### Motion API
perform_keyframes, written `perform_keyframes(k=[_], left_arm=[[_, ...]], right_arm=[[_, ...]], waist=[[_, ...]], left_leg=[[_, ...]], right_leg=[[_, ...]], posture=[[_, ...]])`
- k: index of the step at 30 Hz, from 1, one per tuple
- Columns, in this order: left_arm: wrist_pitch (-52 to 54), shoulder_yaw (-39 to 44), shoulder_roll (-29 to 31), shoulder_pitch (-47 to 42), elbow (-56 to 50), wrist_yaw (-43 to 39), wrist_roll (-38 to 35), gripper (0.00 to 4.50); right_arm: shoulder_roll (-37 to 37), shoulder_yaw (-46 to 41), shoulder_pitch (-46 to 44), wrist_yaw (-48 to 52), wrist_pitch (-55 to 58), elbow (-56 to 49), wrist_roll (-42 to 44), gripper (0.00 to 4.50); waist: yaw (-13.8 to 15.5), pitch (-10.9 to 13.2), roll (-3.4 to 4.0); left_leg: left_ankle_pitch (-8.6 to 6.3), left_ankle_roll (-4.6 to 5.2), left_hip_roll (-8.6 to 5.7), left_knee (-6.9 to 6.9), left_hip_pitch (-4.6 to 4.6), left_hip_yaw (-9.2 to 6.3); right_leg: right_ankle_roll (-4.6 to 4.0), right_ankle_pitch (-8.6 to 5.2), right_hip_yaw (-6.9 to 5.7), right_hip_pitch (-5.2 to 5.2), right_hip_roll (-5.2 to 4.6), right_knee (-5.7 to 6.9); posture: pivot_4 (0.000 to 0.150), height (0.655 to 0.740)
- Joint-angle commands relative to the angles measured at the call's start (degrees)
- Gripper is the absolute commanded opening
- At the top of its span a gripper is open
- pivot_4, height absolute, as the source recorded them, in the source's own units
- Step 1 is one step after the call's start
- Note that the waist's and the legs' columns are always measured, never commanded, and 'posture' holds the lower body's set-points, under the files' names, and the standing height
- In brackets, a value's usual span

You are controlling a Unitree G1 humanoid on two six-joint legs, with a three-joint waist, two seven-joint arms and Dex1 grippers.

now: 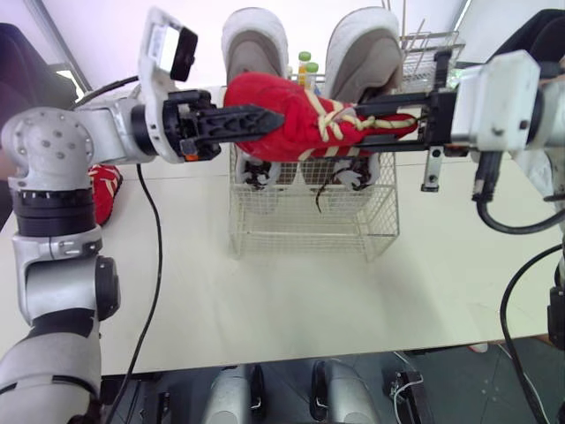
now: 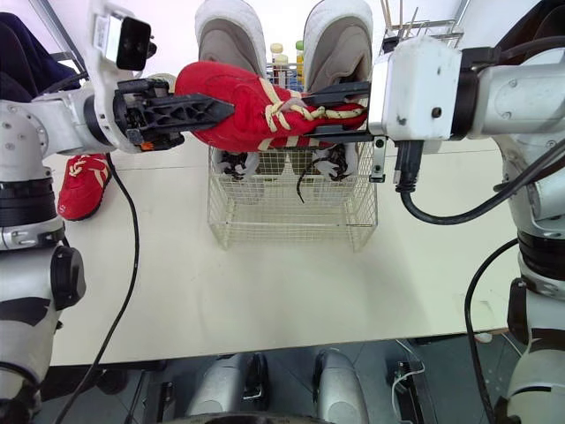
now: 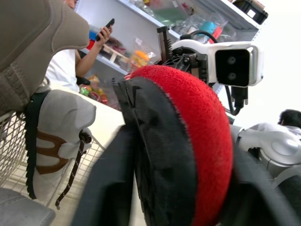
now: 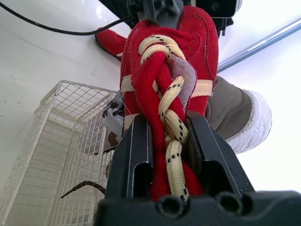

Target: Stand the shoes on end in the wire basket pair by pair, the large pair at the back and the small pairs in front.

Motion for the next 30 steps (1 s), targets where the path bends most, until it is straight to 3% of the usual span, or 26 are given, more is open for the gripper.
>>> perform_keyframes(k=[1,5,13,17,21,27,30], left_arm=[[0.62,2.54,-0.7,-0.07,-0.92,0.42,-1.57,0.36],[1.33,5.61,-2.32,0.82,-0.82,3.74,-3.3,0.29],[-0.35,14.09,-6.47,4.22,-3.13,13.07,-9.66,0.29],[-2.88,17.5,-10.09,6.25,-6.0,18.64,-14.11,0.29],[-6.21,18.59,-14.13,7.55,-8.03,24.08,-17.95,0.29],[-11.12,17.59,-18.7,7.54,-9.23,28.64,-21.24,0.29],[-12.63,16.37,-20.07,7.05,-9.01,29.43,-21.65,0.29]], right_arm=[[-0.42,-2.8,-2.67,-0.48,2.04,-1.19,1.5,0.38],[-2.52,-5.38,-2.64,-0.64,10.31,-2.5,5.85,0.38],[-8.01,-19.48,-4.85,-8.25,38.04,0.45,26.8,4.32],[-5.12,-30.83,-3.39,-19.93,50.15,5.84,40.25,4.42],[3.13,-37.62,2.82,-36.61,52.66,5.61,55.5,4.42],[14.11,-36.19,10.32,-56.86,43.66,1.24,71.72,4.42],[19.48,-31.84,10.31,-61.93,38.47,-1.3,75.02,4.42]], waist=[[0.0,0.0,0.0],[0.18,0.0,0.0],[0.31,0.01,-0.02],[0.46,0.0,-0.04],[0.42,-0.06,-0.16],[0.39,-0.03,-0.11],[0.36,-0.06,-0.15]], left_leg=[[0.0,0.0,0.0,0.0,0.0,0.0],[0.0,0.0,0.0,0.02,-0.01,-0.01],[-0.01,0.02,0.01,0.07,-0.02,-0.06],[-0.02,0.04,0.02,0.11,-0.02,-0.08],[-0.04,0.07,0.01,0.2,-0.03,-0.08],[-0.04,0.07,0.02,0.32,-0.04,-0.07],[-0.04,0.08,0.04,0.32,-0.04,-0.09]], right_leg=[[0.0,0.0,0.0,0.0,0.0,0.0],[0.0,0.0,0.0,0.0,0.0,0.0],[-0.04,0.02,-0.01,0.01,-0.05,0.02],[-0.1,0.06,-0.01,0.05,-0.06,0.01],[-0.13,0.08,-0.01,0.08,-0.09,0.03],[-0.14,0.1,-0.01,0.09,-0.06,0.15],[-0.13,0.1,-0.03,0.1,-0.01,0.14]], posture=[[0.15,0.74],[0.15,0.74],[0.15,0.74],[0.15,0.74],[0.15,0.74],[0.15,0.74],[0.15,0.74]])
